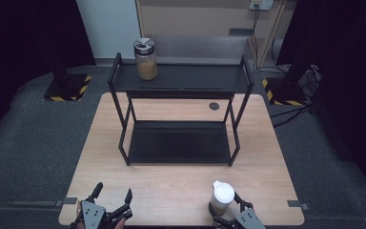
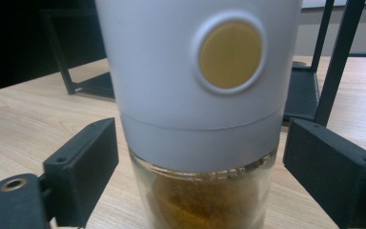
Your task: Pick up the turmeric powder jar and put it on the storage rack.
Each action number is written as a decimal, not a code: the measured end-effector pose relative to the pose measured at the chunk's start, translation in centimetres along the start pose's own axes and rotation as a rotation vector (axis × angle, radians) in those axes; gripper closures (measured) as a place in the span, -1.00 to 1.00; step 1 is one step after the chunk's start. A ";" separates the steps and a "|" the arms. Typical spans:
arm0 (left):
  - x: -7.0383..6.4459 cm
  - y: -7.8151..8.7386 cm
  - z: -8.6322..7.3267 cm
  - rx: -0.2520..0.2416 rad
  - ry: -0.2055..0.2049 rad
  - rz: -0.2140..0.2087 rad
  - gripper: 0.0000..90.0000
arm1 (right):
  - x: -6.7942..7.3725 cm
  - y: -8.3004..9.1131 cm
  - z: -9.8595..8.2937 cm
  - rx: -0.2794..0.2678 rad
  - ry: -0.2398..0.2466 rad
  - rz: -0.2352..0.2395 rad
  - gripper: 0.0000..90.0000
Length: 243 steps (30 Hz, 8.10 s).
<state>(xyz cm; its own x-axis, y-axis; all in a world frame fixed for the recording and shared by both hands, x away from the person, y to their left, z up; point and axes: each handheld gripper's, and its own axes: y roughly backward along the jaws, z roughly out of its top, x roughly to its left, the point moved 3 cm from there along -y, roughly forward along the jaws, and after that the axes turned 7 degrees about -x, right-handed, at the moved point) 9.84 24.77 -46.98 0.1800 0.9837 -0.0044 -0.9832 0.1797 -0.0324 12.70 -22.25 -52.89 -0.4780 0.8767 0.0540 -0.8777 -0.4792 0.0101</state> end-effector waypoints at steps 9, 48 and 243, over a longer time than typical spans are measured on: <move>0.1 0.2 0.2 -0.006 -0.007 0.008 -0.87 | -0.2 -0.2 -0.3 -0.005 0.010 0.015 -0.36; -0.2 0.6 0.5 -0.015 -0.012 0.006 -0.86 | -0.4 -0.4 6.8 -0.029 -0.018 0.011 -0.33; -0.5 0.7 1.6 -0.014 -0.046 -0.014 -0.83 | -4.6 -23.0 31.5 -0.090 0.044 -0.066 -0.99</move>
<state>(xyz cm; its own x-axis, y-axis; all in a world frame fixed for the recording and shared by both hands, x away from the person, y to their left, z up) 8.98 24.42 -45.39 0.1919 0.9805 0.0422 -0.9799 0.1938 -0.0464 36.18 -16.65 -21.89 -0.4185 0.9082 0.0120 -0.9059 -0.4164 -0.0772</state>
